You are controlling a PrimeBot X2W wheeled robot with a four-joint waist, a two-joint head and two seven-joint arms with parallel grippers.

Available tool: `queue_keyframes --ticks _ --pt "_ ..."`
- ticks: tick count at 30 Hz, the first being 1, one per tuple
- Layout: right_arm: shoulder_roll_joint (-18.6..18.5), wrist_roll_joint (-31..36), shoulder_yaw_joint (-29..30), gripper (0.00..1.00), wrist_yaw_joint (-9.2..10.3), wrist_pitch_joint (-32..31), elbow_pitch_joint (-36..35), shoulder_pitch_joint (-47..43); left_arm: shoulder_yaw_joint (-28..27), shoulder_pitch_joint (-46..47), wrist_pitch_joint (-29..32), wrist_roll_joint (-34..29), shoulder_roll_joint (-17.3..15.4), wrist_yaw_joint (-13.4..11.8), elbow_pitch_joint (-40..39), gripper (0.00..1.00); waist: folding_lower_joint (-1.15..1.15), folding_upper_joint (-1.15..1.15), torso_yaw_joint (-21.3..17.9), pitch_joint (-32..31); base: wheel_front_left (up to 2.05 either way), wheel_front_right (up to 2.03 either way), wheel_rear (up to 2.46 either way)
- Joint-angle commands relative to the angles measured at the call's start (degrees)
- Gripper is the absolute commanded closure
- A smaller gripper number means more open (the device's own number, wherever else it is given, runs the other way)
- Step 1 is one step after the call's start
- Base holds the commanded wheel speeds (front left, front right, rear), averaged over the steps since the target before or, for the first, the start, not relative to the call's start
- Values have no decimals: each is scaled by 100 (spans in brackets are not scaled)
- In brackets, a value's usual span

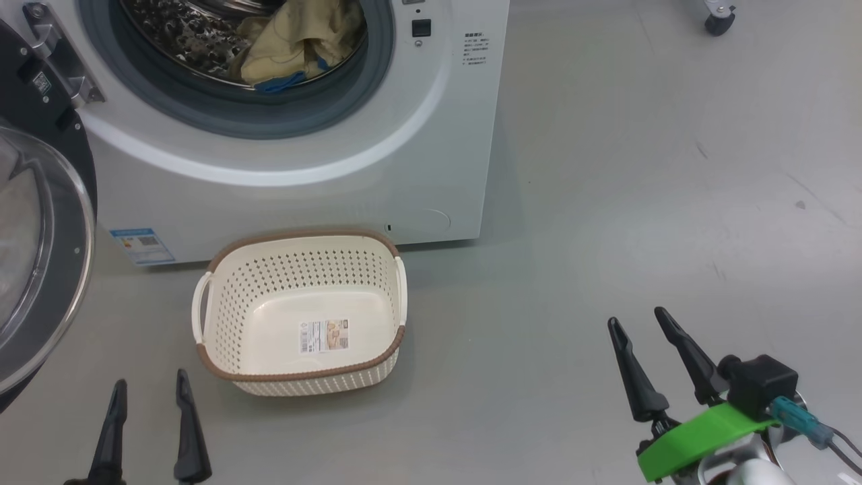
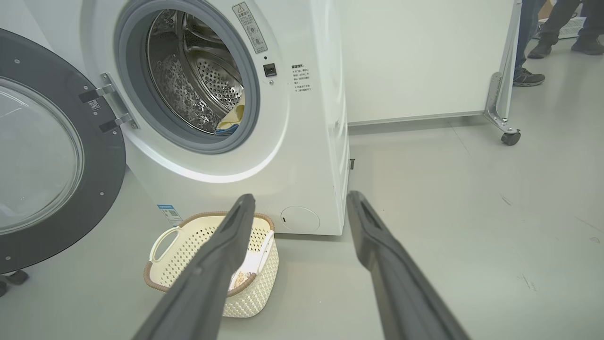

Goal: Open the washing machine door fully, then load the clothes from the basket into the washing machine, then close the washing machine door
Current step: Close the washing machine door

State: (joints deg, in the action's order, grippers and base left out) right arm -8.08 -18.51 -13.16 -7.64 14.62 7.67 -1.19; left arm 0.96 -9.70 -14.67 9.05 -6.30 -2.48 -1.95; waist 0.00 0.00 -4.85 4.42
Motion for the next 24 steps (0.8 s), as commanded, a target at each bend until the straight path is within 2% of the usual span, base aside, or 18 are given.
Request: queue_keyframes --ticks 1,12,24 --pt "-105 24 -72 0 15 38 -159 143 -180 131 -33 -71 -14 34 -168 0 0 0 -1 -6 0 0 0" --pt "-149 55 -50 0 15 38 -188 63 -178 98 -33 -79 31 10 -119 0 0 0 179 -91 0 0 0" --pt "-191 37 -74 0 15 38 -201 25 -173 51 -33 -78 80 -48 -70 0 0 0 766 -177 0 0 0"
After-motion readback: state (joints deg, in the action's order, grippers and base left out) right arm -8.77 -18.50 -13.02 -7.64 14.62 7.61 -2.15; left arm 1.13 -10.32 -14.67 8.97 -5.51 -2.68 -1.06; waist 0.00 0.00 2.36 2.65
